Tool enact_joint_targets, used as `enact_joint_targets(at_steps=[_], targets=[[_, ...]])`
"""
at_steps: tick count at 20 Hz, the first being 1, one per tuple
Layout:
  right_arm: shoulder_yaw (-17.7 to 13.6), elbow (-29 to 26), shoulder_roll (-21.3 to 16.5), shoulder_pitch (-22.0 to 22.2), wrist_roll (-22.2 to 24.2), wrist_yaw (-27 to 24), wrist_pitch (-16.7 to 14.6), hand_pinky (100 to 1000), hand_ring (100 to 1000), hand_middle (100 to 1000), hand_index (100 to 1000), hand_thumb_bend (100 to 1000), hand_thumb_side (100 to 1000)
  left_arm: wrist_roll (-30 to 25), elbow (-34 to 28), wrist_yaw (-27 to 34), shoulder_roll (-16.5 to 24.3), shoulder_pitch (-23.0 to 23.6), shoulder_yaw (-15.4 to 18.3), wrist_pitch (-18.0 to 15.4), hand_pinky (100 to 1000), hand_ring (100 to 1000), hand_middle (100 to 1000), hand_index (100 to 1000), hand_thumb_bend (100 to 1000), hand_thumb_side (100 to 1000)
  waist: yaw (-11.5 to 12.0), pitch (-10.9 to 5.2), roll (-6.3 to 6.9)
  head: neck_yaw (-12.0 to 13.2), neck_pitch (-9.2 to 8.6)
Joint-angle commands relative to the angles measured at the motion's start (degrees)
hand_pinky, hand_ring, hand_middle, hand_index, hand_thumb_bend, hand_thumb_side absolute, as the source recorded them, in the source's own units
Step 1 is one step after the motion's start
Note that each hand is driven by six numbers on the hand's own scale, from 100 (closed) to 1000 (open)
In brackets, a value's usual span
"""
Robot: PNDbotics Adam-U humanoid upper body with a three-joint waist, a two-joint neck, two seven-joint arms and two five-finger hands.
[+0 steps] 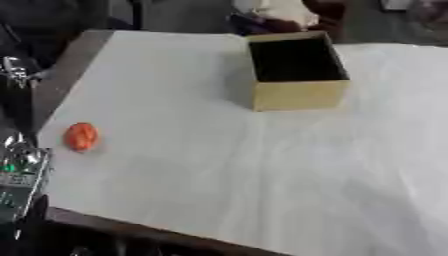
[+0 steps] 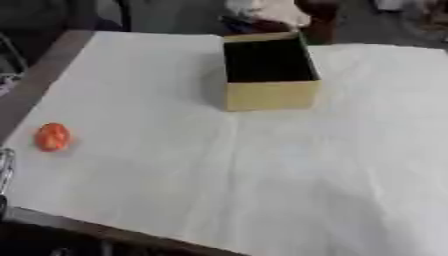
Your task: Pick up objects on the table and place them in the box.
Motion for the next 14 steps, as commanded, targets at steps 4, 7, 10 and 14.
enact_joint_targets(at_steps=[4,7,10,14], targets=[[-0.32,-0.56,-0.84,-0.15,0.01,0.12,-0.18,721,1000,744,963,100,470,-2.02,-0.89,-2.82,1.48,-0.49,0.02,1.50,812,606,563,813,100,793,0.06,-0.74,0.02,-0.18,-0.52],[-0.25,-0.54,-0.84,-0.16,0.06,0.10,-0.17,721,1000,744,963,100,470,-4.02,-1.21,-5.32,2.17,-0.33,-0.08,3.06,813,609,567,816,100,788,0.11,-0.77,0.02,-0.27,-0.58],[-0.29,-0.52,-0.94,-0.13,0.06,0.12,-0.18,721,1000,744,963,100,470,-6.59,-1.69,-8.12,3.16,0.07,-0.02,4.87,813,612,571,816,100,765,0.12,-0.79,0.07,-0.36,-0.67],[-0.25,-0.47,-1.00,-0.11,0.18,0.21,-0.19,721,1000,744,964,100,470,-16.43,-1.62,-16.77,6.49,1.56,-0.23,10.06,805,623,589,820,100,731,0.09,-0.77,0.25,-0.45,-0.58]])
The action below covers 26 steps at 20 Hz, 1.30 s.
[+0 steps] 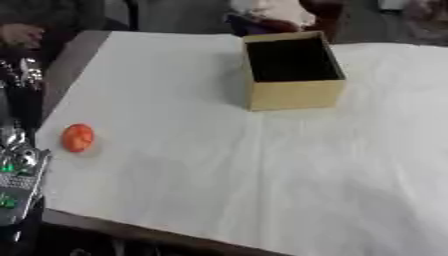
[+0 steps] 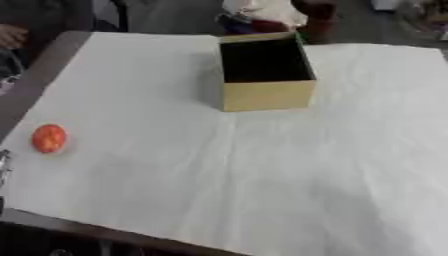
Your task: Pick up objects on the table and place them in the box.
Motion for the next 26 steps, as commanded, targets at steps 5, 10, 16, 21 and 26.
enact_joint_targets(at_steps=[5,10,16,21,26], targets=[[-0.34,-0.34,-1.11,-0.15,0.14,0.35,-0.05,720,1000,744,964,100,470,-23.02,-0.52,-20.26,8.23,2.66,0.06,10.53,792,636,611,810,100,572,-0.03,-0.69,0.54,-0.43,-0.42],[-0.34,-0.19,-1.19,-0.18,0.20,0.47,0.06,720,1000,744,964,100,470,-36.09,-1.32,-31.52,11.24,3.87,-0.19,13.73,784,648,627,812,242,485,-0.18,-0.79,0.84,-0.66,-0.36],[-0.39,-0.16,-1.30,-0.03,0.14,0.50,0.02,720,1000,743,964,100,470,-45.95,-0.99,-38.31,12.35,4.95,-0.71,13.99,773,656,660,827,314,396,-0.36,-0.94,0.90,-0.80,-0.47],[-0.37,-0.11,-1.33,0.06,0.21,0.52,-0.01,720,1000,743,964,100,470,-49.57,1.21,-40.31,12.45,6.07,-1.01,14.21,768,661,666,837,344,385,-0.44,-1.00,0.88,-0.95,-0.48],[-0.37,-0.09,-1.26,0.15,0.26,0.53,-0.07,720,1000,743,964,100,470,-50.79,3.46,-42.15,12.37,6.10,-0.49,15.11,767,669,684,860,369,402,-0.40,-0.97,0.73,-0.98,-0.52]])
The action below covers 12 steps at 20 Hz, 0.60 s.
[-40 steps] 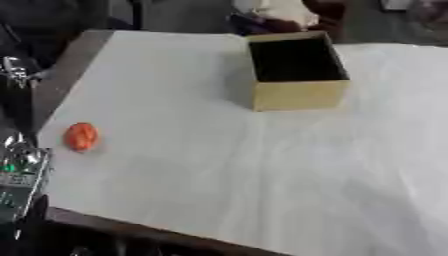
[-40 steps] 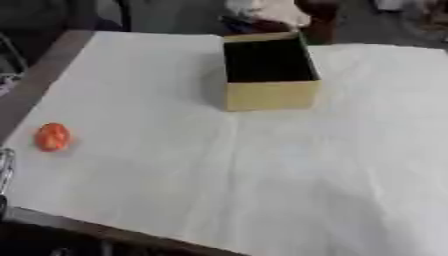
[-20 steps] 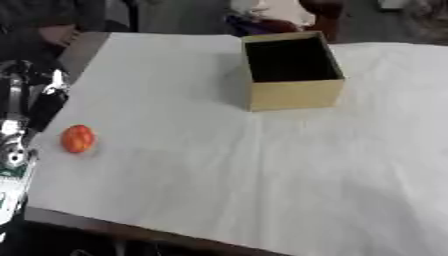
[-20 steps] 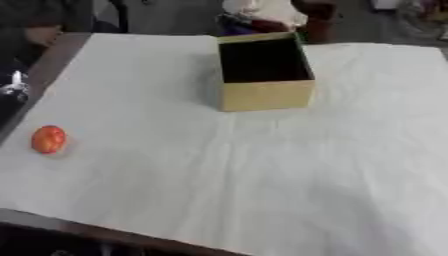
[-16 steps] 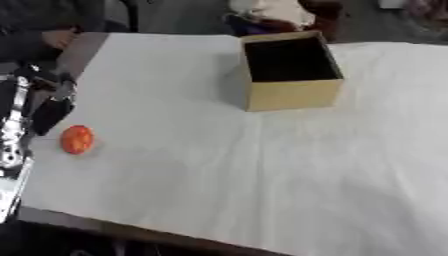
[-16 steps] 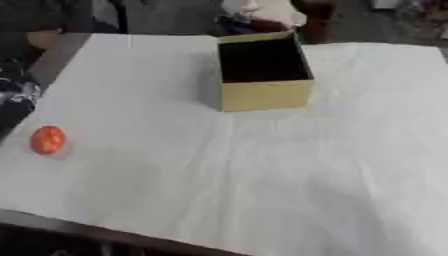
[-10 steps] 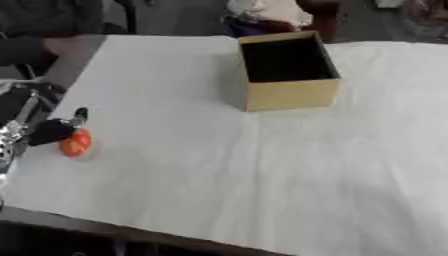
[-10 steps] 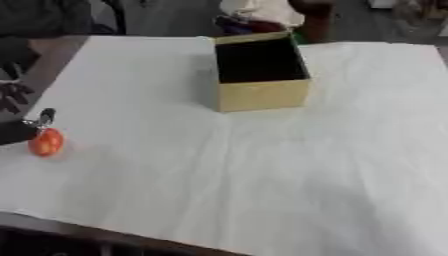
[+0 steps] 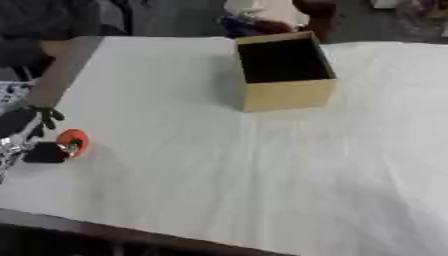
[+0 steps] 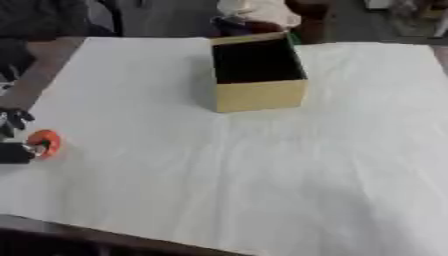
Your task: Pick up objects on the table and place them in the box.
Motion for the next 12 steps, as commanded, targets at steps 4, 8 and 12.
enact_joint_targets(at_steps=[4,8,12], targets=[[-0.36,-0.42,-1.17,-0.23,0.09,0.08,-0.23,721,1000,743,964,100,470,-0.53,1.53,-1.91,2.20,-0.47,1.04,1.17,767,670,689,871,367,413,0.06,-0.60,-0.20,-0.05,-0.56],[-0.31,-0.40,-1.10,-0.20,0.15,0.08,-0.28,721,1000,743,964,100,470,-0.19,2.63,-1.49,1.89,-0.97,0.79,1.23,766,661,677,863,339,417,0.06,-0.56,-0.35,0.00,-0.64],[-0.29,-0.40,-1.03,-0.15,0.20,0.08,-0.34,721,1000,743,964,100,470,0.84,3.54,-0.16,1.49,-1.71,0.40,0.91,767,652,666,854,319,427,-0.04,-0.52,-0.49,0.06,-0.75]])
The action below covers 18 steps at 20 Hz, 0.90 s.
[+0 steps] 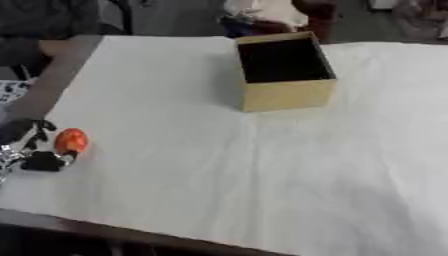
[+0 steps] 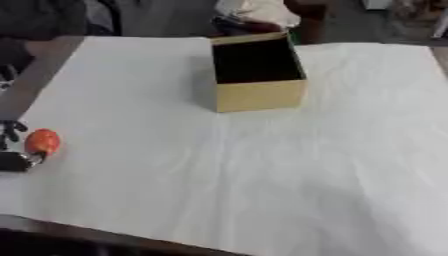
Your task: Pick up objects on the table and place them in the box.
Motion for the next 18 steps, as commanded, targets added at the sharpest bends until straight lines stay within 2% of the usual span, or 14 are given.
enact_joint_targets(at_steps=[1,4,7,8,10,12,15,18], targets=[[-0.29,-0.41,-1.02,-0.20,0.02,0.07,-0.17,721,1000,743,964,100,470,1.01,0.13,1.08,1.43,-0.82,0.06,-0.23,766,647,658,847,310,427,-0.05,-0.52,-0.09,0.07,-0.78],[-0.28,-0.41,-1.01,-0.20,0.02,0.07,-0.20,721,1000,743,964,100,470,1.95,0.71,2.18,1.20,-1.23,-0.32,-0.64,763,629,629,815,282,419,-0.06,-0.51,-0.14,0.02,-0.90],[-0.26,-0.39,-1.00,-0.20,0.05,0.06,-0.22,721,1000,743,964,100,470,3.05,1.29,3.28,0.96,-1.52,-0.73,-1.16,754,600,588,751,175,375,-0.06,-0.50,-0.18,0.01,-0.91],[-0.26,-0.39,-1.00,-0.20,0.07,0.06,-0.23,721,1000,743,964,100,470,3.57,1.42,3.57,0.89,-1.62,-0.83,-1.35,743,582,558,716,100,332,-0.06,-0.50,-0.20,0.00,-0.90],[-0.25,-0.38,-1.01,-0.17,0.08,0.05,-0.26,721,1000,743,964,100,470,5.32,1.43,3.89,0.89,-1.86,-0.87,-1.59,724,548,507,655,100,274,-0.07,-0.51,-0.25,0.02,-0.88],[-0.25,-0.38,-1.02,-0.14,0.09,0.04,-0.29,721,1000,743,964,100,470,7.98,1.03,3.98,1.00,-2.15,-0.79,-1.65,703,519,458,594,100,254,-0.07,-0.53,-0.29,0.06,-0.87],[-0.24,-0.38,-1.05,-0.10,0.10,0.06,-0.35,721,1000,743,963,100,470,13.44,-0.95,4.60,1.31,-2.75,-0.69,-1.70,690,498,421,568,100,279,-0.03,-0.54,-0.34,0.06,-0.84],[-0.19,-0.38,-1.14,-0.10,0.11,0.02,-0.36,721,1000,743,964,100,470,18.87,-4.63,6.48,2.48,-4.15,-1.22,-2.45,700,507,421,575,100,342,0.09,-0.61,-0.31,-0.02,-0.75]])
